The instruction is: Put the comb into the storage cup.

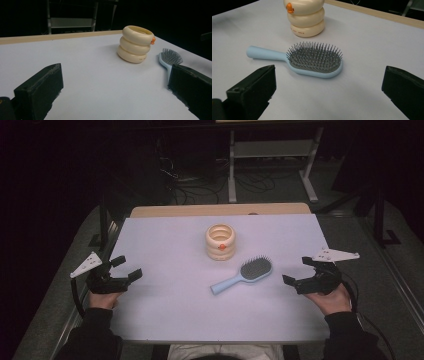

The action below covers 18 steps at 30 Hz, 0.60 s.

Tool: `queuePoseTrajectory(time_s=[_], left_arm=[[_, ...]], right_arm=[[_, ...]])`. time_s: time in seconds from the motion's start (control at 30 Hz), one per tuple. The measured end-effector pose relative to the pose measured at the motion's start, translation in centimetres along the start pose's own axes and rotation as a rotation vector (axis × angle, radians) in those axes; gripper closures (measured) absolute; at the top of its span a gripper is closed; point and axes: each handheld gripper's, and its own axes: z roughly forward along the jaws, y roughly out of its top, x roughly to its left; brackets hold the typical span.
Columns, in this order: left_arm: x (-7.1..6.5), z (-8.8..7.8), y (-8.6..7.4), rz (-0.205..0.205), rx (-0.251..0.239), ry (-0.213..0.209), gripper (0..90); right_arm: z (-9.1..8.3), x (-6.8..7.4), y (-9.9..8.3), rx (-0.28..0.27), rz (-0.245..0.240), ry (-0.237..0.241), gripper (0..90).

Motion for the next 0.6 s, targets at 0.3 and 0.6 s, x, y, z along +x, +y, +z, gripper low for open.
queuePoseTrajectory(time_s=[0.3,0.6], left_arm=[[-0.1,0.2,-0.1,0.009,0.004,0.011,0.0],[0.0,0.2,-0.1,0.001,0.005,0.008,0.0]], right_arm=[[-0.4,0.6,0.6,0.006,-0.032,0.004,0.0],[-0.2,0.8,1.3,0.040,-0.048,0.013,0.0]])
